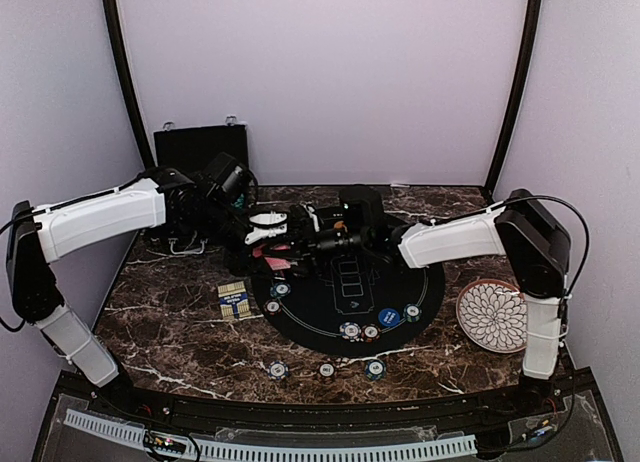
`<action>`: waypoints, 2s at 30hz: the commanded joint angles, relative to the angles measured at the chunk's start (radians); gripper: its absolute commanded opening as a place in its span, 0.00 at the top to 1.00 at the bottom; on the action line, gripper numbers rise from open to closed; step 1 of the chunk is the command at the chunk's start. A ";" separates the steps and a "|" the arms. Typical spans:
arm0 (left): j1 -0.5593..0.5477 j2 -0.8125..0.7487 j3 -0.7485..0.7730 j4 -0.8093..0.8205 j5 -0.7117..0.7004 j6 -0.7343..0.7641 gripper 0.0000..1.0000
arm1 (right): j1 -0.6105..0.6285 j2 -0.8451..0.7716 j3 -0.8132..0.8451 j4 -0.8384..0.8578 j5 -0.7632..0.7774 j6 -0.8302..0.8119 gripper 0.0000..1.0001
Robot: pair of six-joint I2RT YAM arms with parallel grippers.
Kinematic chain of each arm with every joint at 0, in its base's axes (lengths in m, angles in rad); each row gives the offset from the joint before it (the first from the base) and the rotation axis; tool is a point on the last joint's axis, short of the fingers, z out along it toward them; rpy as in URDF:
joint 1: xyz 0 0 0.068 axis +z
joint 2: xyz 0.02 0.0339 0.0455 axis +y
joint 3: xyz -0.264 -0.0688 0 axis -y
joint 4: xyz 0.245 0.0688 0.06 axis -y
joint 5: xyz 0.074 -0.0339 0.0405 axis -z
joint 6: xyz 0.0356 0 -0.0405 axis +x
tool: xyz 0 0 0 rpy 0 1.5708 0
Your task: Distribute texas hold em gaming equipment
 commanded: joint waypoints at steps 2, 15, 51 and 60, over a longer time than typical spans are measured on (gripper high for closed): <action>-0.005 -0.011 0.051 -0.010 0.016 -0.009 0.78 | 0.007 0.023 0.014 0.090 -0.007 0.036 0.69; -0.006 -0.039 0.048 -0.038 0.041 -0.024 0.22 | -0.005 0.027 -0.045 0.222 -0.002 0.115 1.00; -0.008 0.022 0.085 -0.089 0.036 0.018 0.29 | 0.001 0.052 -0.002 0.146 -0.030 0.068 1.00; -0.008 0.021 0.080 -0.100 0.015 0.042 0.50 | -0.009 0.043 -0.008 0.093 -0.009 0.046 1.00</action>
